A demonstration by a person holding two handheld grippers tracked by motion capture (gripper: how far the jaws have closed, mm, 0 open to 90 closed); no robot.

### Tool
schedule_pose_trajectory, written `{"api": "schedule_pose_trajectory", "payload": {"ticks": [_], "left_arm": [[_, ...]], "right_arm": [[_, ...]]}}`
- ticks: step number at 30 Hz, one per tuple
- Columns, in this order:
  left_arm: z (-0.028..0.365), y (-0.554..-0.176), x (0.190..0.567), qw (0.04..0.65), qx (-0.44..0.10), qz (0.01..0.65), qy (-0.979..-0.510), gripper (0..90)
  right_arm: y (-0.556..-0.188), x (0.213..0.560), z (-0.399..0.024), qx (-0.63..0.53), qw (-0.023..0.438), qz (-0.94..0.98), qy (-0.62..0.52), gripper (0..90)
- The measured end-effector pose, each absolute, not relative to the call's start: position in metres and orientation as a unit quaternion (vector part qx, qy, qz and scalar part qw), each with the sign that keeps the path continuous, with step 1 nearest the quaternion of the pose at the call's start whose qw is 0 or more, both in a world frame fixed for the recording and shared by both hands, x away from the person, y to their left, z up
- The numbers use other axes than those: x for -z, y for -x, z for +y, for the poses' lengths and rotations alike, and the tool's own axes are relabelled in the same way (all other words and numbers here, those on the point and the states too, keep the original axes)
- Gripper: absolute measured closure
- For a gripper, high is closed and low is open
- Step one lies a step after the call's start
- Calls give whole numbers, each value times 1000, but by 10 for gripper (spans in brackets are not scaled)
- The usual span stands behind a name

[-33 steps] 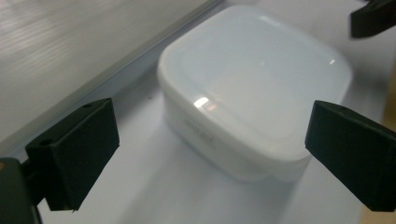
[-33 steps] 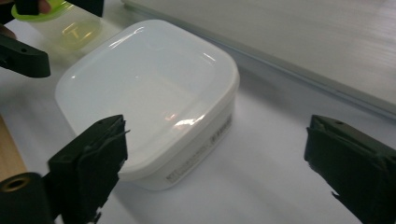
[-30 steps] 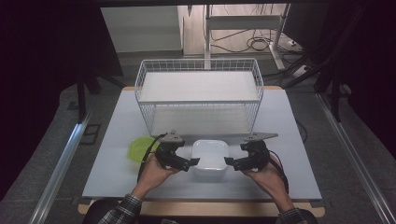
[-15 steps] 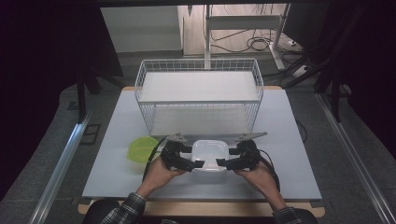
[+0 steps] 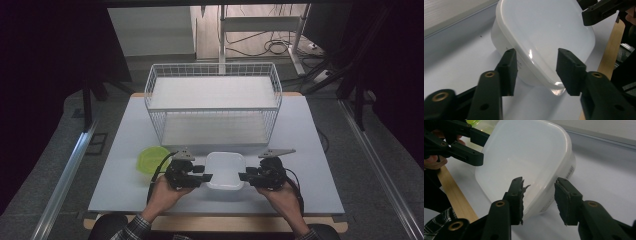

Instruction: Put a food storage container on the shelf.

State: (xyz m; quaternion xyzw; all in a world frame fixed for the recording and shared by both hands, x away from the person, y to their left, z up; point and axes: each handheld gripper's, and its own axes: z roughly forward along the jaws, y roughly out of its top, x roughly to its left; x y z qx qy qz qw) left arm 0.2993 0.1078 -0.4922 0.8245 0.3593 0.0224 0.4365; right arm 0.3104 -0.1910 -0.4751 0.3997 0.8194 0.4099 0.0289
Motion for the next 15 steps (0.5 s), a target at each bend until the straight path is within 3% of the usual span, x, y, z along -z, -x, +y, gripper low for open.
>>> {"api": "schedule_pose_trajectory", "payload": {"ticks": [5,7,15], "left_arm": [[109,-295,490,447,-42,375,-811,669],[108,-294,491,442,-58,378,-812,770],[109,-297,493,451,-60,398,-797,784]], "right_arm": [[-307,472,-193,-418,35,804,-421,715],[-308,472,-196,-426,40,796,-428,776],[-306,473,-191,-430,75,792,-427,778]]}}
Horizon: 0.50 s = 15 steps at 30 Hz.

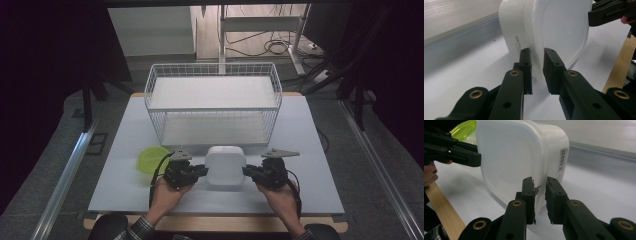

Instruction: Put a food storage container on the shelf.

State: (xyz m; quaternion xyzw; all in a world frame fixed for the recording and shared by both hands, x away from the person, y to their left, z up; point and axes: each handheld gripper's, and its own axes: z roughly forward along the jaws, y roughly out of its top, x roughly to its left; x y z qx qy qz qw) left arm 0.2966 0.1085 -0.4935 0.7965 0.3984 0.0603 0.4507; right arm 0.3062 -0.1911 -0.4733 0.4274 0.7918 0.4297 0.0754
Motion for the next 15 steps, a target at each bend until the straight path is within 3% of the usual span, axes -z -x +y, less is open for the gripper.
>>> {"api": "schedule_pose_trajectory", "payload": {"ticks": [15], "left_arm": [[116,-296,463,469,-87,398,-783,782]], "right_arm": [[-305,447,-187,-465,99,782,-404,780]]}}
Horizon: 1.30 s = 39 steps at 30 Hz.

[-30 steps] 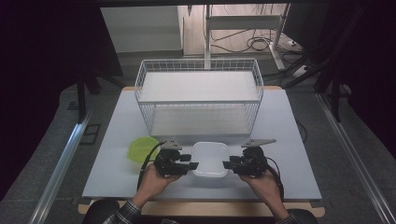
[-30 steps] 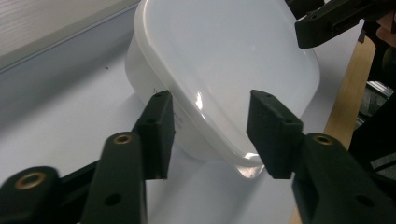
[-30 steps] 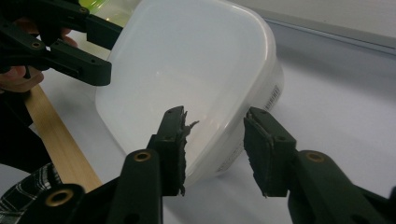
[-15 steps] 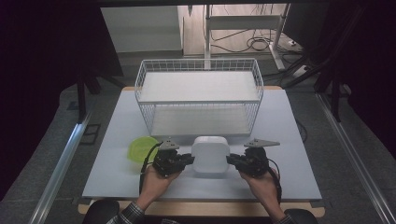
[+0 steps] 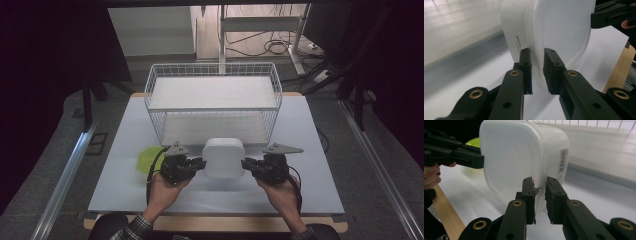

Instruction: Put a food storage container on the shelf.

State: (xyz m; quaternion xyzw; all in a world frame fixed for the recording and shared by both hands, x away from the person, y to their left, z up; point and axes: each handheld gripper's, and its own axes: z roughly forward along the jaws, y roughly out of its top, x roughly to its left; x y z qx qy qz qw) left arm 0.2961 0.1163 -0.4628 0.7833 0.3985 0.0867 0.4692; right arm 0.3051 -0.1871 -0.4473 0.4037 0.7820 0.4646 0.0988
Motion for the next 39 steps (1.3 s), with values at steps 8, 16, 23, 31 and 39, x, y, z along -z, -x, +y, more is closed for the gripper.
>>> {"api": "schedule_pose_trajectory", "payload": {"ticks": [8,16,23,31,39], "left_arm": [[121,-303,438,475,-108,396,-778,779],[127,-309,408,480,-131,390,-775,779],[134,-317,386,489,-140,386,-770,779],[140,-328,362,498,-146,385,-763,779],[147,-341,334,505,-158,385,-756,779]], "right_arm": [[-312,426,-182,-483,109,776,-392,781],[-322,397,-176,-495,120,772,-380,782],[-330,373,-170,-501,130,772,-368,782],[-344,345,-164,-515,140,766,-359,782],[-357,321,-157,-526,149,760,-351,782]]}}
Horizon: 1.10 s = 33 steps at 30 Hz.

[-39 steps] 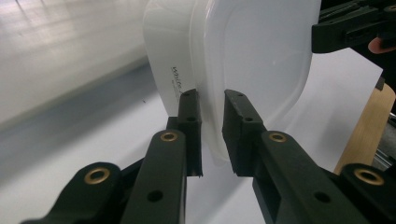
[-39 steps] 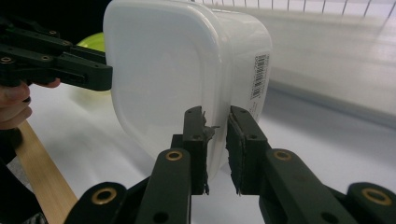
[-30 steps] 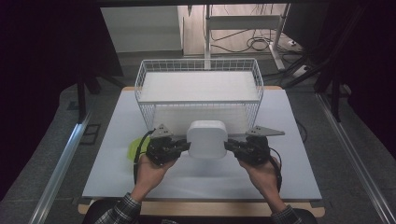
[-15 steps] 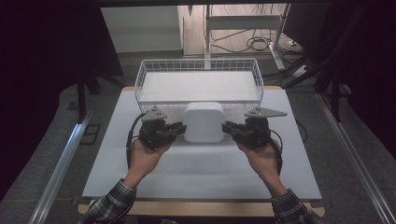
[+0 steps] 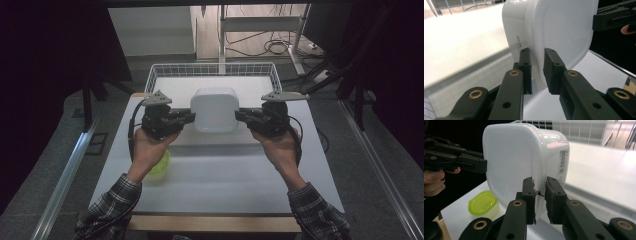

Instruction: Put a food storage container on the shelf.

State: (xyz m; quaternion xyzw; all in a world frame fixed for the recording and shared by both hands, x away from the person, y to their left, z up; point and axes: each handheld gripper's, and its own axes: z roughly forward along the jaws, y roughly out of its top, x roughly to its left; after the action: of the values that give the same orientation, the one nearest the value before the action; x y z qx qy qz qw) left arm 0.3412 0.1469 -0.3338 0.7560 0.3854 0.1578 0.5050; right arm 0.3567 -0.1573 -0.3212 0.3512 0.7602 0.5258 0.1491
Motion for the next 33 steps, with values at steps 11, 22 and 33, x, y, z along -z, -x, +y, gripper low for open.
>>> {"api": "schedule_pose_trajectory", "payload": {"ticks": [11,22,33], "left_arm": [[154,-371,317,509,-156,395,-748,778],[152,-397,316,513,-145,404,-743,777],[155,-408,320,546,-113,403,-725,626]], "right_arm": [[-384,304,-149,-531,153,754,-356,781],[-414,310,-149,-527,138,745,-385,768],[-422,307,-143,-526,147,748,-378,666]]}}
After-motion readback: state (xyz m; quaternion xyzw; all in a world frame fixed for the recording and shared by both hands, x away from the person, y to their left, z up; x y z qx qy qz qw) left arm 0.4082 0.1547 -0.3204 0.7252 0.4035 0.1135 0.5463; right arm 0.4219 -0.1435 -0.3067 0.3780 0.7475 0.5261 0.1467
